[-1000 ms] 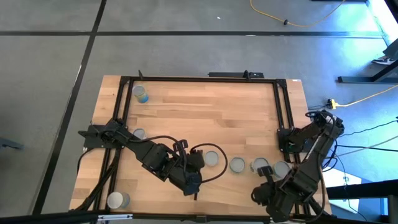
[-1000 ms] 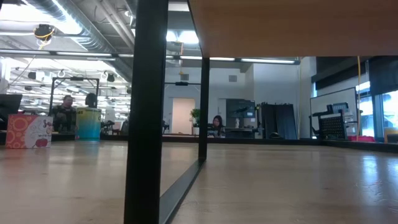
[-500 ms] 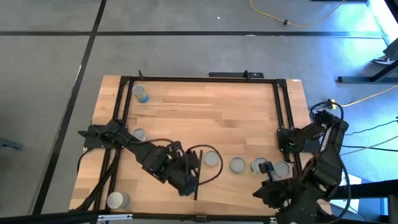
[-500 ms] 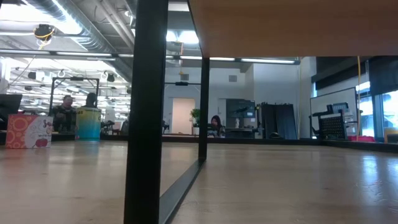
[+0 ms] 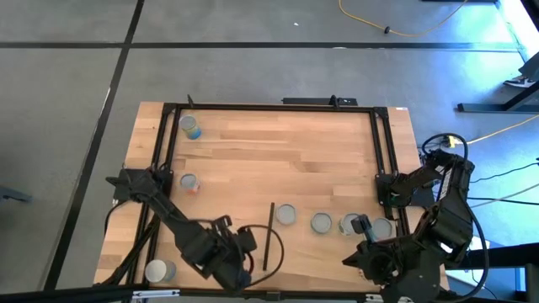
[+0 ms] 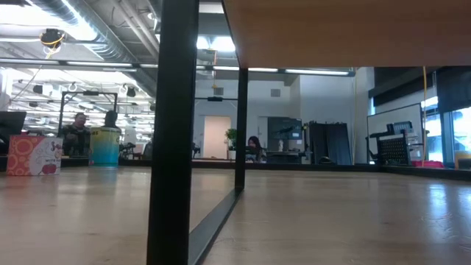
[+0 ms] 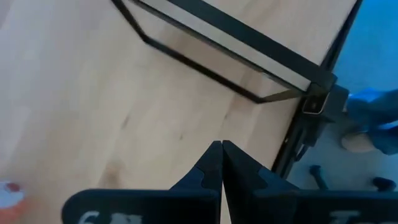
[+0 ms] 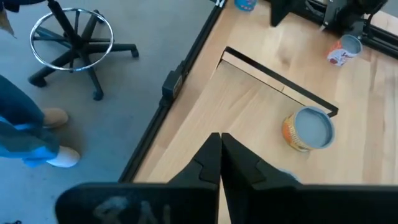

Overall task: Pick and place cans onto a shelf
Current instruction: Adjust the shelf, then put the orange canned meatballs on the shelf aligned with the other white canned mixed vegetables

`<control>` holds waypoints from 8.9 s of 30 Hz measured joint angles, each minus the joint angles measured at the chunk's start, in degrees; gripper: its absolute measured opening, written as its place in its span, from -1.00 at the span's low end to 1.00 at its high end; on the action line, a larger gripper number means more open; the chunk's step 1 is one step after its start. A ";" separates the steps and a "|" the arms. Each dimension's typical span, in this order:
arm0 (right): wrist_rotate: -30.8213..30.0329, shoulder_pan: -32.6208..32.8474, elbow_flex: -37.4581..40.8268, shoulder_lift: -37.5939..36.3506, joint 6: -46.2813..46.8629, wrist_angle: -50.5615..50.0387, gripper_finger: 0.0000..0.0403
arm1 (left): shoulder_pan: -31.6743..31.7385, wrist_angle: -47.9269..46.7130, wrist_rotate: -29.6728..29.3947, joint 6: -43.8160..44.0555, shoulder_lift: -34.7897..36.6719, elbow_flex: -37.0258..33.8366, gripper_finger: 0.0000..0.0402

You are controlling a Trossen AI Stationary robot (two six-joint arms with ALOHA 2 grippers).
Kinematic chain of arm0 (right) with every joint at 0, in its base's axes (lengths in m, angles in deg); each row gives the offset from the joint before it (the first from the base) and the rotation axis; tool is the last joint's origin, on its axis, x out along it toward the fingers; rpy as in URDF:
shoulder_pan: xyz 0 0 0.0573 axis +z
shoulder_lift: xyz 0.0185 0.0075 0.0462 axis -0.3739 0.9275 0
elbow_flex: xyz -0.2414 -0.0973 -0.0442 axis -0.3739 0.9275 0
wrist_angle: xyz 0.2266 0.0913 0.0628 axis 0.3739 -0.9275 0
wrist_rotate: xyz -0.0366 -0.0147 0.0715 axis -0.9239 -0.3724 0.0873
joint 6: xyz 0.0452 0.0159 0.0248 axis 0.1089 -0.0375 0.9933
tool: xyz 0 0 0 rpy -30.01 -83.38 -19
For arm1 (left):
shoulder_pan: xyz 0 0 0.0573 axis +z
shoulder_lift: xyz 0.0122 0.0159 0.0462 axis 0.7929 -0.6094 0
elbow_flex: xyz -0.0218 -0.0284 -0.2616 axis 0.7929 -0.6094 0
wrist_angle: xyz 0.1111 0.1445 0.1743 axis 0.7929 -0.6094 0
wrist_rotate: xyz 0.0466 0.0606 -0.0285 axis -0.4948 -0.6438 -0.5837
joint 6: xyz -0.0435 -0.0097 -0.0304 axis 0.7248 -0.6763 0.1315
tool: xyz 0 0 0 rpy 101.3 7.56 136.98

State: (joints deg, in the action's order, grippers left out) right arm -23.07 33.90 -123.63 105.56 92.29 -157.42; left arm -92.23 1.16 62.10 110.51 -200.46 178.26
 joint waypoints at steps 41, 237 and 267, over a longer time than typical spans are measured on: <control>0.46 -0.02 -0.02 0.00 -1.02 -1.64 -0.95 | 0.60 49.72 3.80 -8.18 0.02 -27.32 -1.00; -16.04 -18.32 -0.02 -17.05 3.79 -12.54 -0.95 | 18.94 6.72 0.07 -29.73 9.67 7.82 -1.00; -16.53 -18.34 -0.02 -17.25 3.48 -15.65 -0.95 | 7.75 24.32 15.15 -35.68 -3.08 6.84 -1.00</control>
State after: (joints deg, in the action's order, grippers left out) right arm -39.60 15.56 -123.65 88.32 95.77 -173.07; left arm -84.48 25.48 77.25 74.83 -203.54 185.10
